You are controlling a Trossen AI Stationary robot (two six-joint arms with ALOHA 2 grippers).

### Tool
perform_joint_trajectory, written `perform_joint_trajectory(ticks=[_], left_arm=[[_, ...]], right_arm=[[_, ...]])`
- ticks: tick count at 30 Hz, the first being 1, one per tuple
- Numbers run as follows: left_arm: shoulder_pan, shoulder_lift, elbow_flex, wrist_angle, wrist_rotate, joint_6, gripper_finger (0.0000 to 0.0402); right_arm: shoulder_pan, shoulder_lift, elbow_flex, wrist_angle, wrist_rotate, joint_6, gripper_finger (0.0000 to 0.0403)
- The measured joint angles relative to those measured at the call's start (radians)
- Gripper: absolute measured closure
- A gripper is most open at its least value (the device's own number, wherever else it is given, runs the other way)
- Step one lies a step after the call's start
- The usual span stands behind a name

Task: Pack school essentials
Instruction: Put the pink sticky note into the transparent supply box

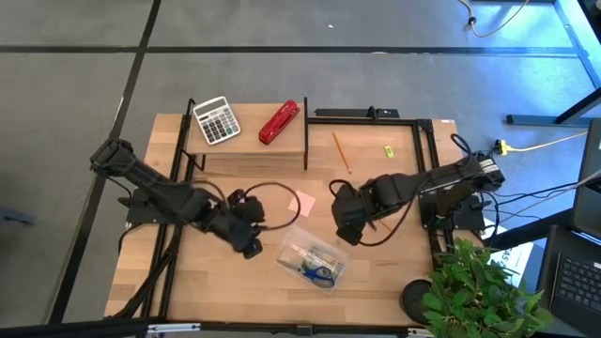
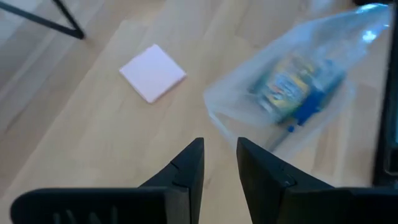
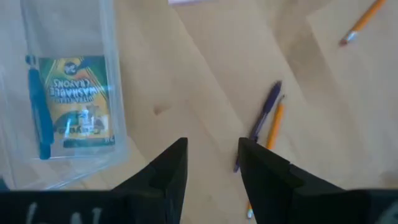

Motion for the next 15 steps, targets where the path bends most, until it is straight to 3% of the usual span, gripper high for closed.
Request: perform_joint_trajectory(ticks=[7,15], left_arm=[[0.197,0.004,0.000,0.005,0.143,0.041,0.0314],[0.362,0.030,0.000,0.033,0.187,0.090,0.0314]], right_arm=[[-0.031,-0.011,-0.064,0.133,-0.089,-0.097,0.0258],[-0.112,-0.073,-0.129,0.141,-0.119,-0.298,0.0258]])
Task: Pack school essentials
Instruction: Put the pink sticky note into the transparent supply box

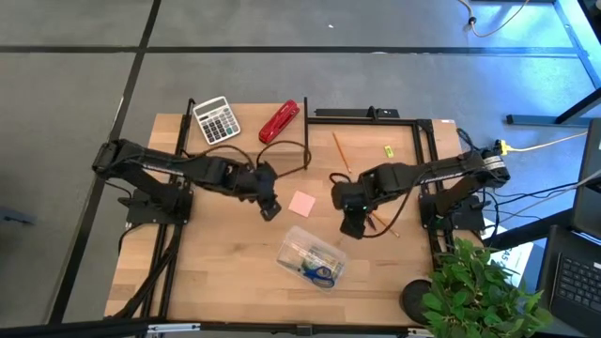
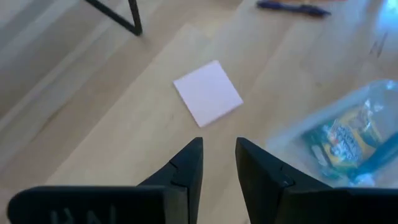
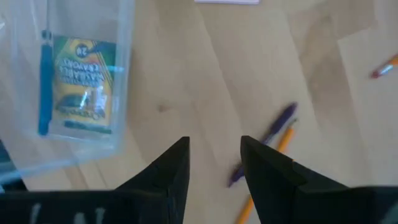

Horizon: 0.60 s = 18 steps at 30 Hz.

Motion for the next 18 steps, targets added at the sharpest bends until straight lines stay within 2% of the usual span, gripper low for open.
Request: perform_joint_trajectory(ticks=[3,11,15,18], left_arm=[[0.038,0.024,0.001,0.043,0.041,0.073,0.0314],[0.089,0.111,0.001,0.184,0.106,0.254,0.0314],[0.088,0.128,0.000,0.206,0.107,0.325,0.0314],[0.088,0.141,0.000,0.210,0.104,0.309,0.0314]], right_arm=[[-0.020,-0.074,-0.061,0.034,-0.031,-0.081,0.0258],[-0.028,-0.309,-0.291,0.397,-0.044,-0.217,0.0258],[-0.028,-0.372,-0.362,0.488,-0.042,-0.271,0.0258],[-0.028,-0.381,-0.370,0.498,-0.042,-0.280,0.0258]])
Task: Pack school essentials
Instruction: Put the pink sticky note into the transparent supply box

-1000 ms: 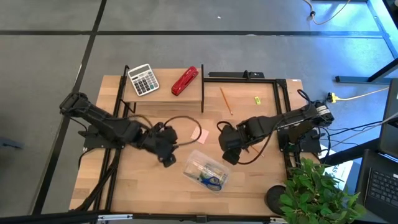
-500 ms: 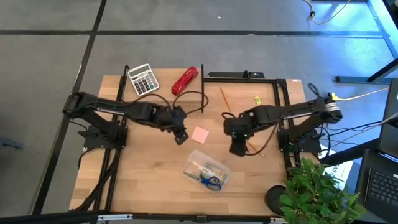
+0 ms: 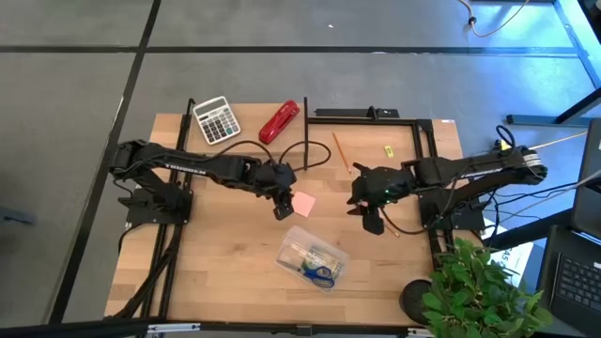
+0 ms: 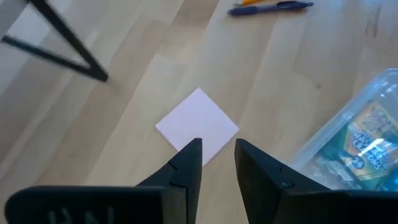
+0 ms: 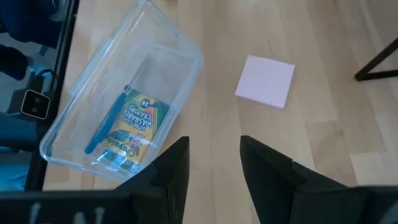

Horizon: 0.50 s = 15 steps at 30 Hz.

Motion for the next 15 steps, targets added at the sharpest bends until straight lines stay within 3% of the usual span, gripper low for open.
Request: perform_joint_trajectory(ticks=[15], left_arm=[[-0.006,0.020,0.000,0.004,-0.008,-0.044,0.0314]], right_arm=[[-0.002,0.002,-0.001,0.025,0.000,0.006,0.0258]])
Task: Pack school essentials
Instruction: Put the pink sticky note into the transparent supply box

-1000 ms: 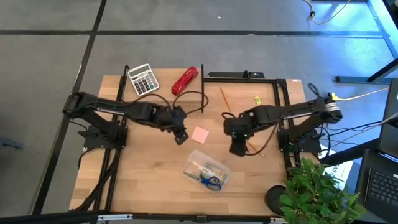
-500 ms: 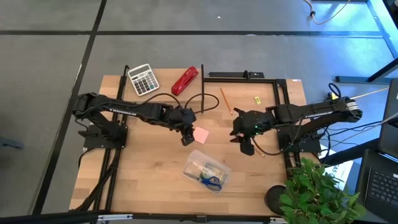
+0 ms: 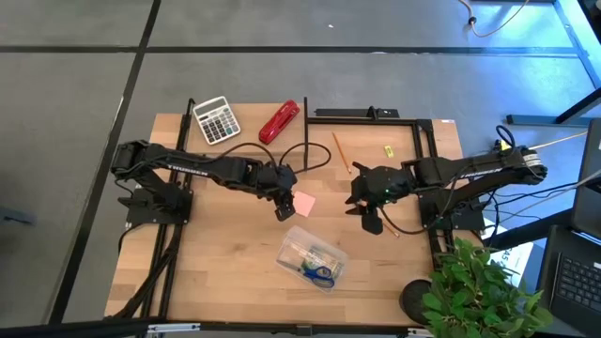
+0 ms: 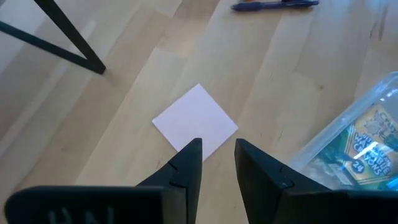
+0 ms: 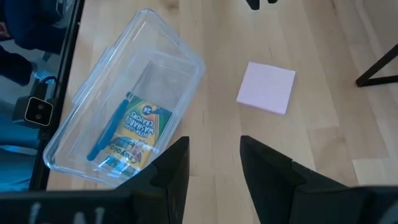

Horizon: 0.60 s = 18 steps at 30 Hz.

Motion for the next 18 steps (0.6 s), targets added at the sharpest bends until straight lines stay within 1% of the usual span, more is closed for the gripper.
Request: perform_joint_trajectory(ticks=[4,6,8,11,16,18], left_arm=[[0.001,0.000,0.000,0.000,0.010,-0.008,0.0314],[0.001,0.001,0.000,0.000,0.010,-0.046,0.0314],[0.000,0.012,0.000,0.008,0.010,-0.087,0.0314],[-0.010,0.043,0.000,0.016,0.005,-0.094,0.0314],[-0.029,0.082,0.000,0.014,-0.104,-0.132,0.0314],[-0.031,0.083,0.000,0.023,-0.114,-0.133,0.0314]], right_arm=[[0.000,0.000,0.000,0.000,0.000,0.001,0.0258],[0.000,0.000,0.000,0.000,0.000,0.000,0.0258],[0.000,0.000,0.000,0.000,0.000,0.001,0.0258],[0.000,0.000,0.000,-0.001,0.000,0.002,0.0258],[0.000,0.000,0.000,-0.001,0.000,0.002,0.0258],[0.000,0.000,0.000,-0.001,0.000,0.000,0.0258]])
